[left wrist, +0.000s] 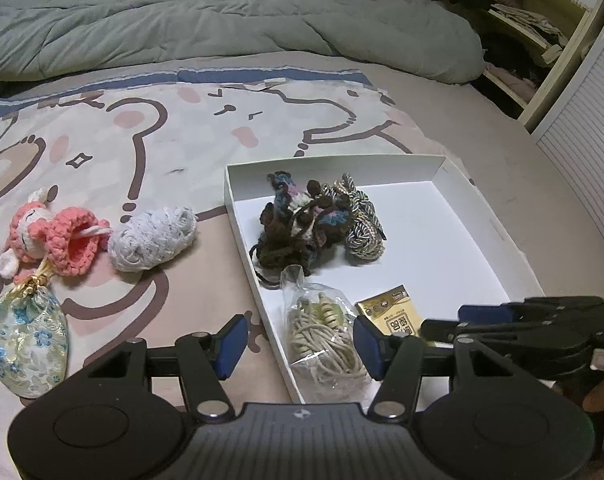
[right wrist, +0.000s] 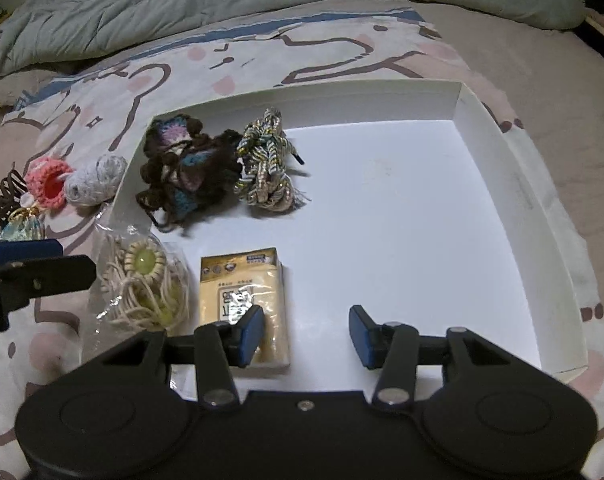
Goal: Organize objects
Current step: 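Open both tools to release the bag and packet in the box, then move both tools away from the box toward the remaining items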
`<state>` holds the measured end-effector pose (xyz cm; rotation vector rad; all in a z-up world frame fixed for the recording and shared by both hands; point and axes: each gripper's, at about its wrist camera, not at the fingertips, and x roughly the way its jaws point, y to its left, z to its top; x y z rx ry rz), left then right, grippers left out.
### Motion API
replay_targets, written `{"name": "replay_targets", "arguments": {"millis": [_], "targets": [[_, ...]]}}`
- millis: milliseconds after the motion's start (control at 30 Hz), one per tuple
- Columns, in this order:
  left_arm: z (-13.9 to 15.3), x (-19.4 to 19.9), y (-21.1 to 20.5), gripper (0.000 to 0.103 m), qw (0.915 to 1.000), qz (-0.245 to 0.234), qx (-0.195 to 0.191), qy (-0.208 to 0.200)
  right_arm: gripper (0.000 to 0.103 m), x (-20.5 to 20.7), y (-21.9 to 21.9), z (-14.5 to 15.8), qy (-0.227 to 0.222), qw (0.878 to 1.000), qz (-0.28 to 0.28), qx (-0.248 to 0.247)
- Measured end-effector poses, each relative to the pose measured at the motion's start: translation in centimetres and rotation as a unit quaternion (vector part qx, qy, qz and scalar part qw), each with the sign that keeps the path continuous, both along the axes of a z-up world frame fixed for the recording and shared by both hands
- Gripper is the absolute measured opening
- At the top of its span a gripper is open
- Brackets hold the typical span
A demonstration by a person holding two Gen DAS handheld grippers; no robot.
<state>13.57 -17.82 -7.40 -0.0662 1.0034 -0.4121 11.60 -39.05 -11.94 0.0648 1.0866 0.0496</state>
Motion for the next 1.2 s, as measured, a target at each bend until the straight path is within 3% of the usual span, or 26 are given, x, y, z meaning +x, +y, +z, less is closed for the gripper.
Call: {"name": "replay_targets", "arguments": {"millis": [267, 533, 700, 867, 1033, 1100, 1200], "targets": [[1.3, -0.4, 0.2, 0.060, 0.9998, -0.003, 0.005, -0.018, 0.048, -1.1, -0.6, 4.0, -0.065, 0.998, -0.015, 0.021], [2.4, -1.4, 0.7, 0.063, 0.9996, -0.008, 0.011, -0.026, 0.052, -2.5, -1.1, 5.9, -0.090, 0.995, -0.025, 0.032], [2.8, -2.1, 1.2, 0.085, 0.9994, -0.003, 0.018, -0.031, 0.067, -3.4, -0.8, 6.4, -0.094, 0.995, -0.023, 0.023], [3.2, -2.6, 1.8, 0.097, 0.9990, 0.001, 0.021, -0.038, 0.076, -4.3, -0.6, 7.0, -0.103, 0.994, -0.022, 0.013], [3.6, -3.1, 2.1, 0.102, 0.9985, 0.003, 0.027, -0.047, 0.090, -5.2, -0.5, 7.4, -0.110, 0.994, -0.024, -0.001], [3.7, -3.3, 2.3, 0.103, 0.9984, 0.004, 0.028, -0.048, 0.100, -5.5, -0.6, 7.5, -0.115, 0.993, -0.026, -0.001], [3.9, -3.5, 2.5, 0.103, 0.9984, 0.003, 0.027, -0.049, 0.103, -6.1, -0.6, 7.8, -0.124, 0.992, -0.027, -0.002]]}}
